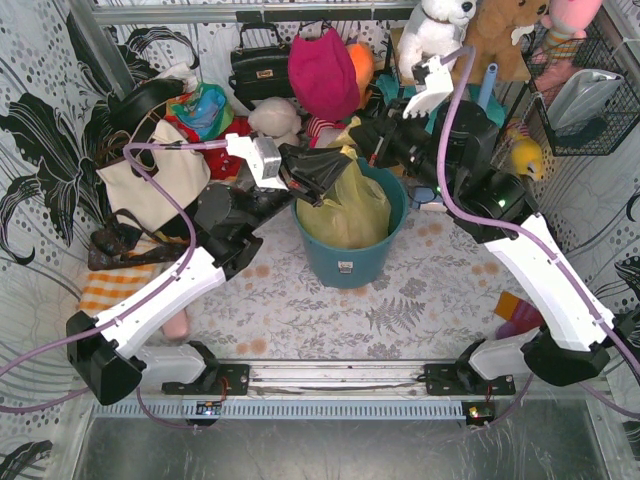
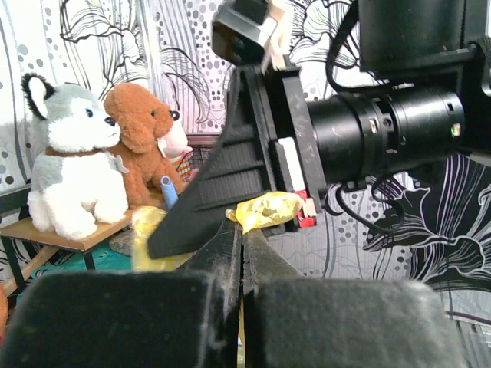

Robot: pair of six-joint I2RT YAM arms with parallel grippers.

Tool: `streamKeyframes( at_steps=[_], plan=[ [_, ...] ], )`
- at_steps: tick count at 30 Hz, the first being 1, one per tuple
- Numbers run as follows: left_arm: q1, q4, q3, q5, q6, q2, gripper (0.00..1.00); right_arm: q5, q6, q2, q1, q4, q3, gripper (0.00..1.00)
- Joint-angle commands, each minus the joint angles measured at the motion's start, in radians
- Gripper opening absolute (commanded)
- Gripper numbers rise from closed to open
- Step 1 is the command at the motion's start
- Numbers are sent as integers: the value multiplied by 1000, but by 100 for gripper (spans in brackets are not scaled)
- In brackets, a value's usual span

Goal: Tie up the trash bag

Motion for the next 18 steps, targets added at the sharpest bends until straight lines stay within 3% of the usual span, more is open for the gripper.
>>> streamKeyframes(
  at_steps=[1, 7, 18],
  plan=[
    [10, 89, -18, -58, -18, -25, 0, 81, 36, -87, -5, 84, -81, 0],
    [16, 89, -24, -103, -27, -24, 0, 38, 43, -176, -7, 205, -238, 0],
    [25, 70, -14, -125, -40, -9, 0, -224, -21, -308, -7, 454, -490, 0]
  ],
)
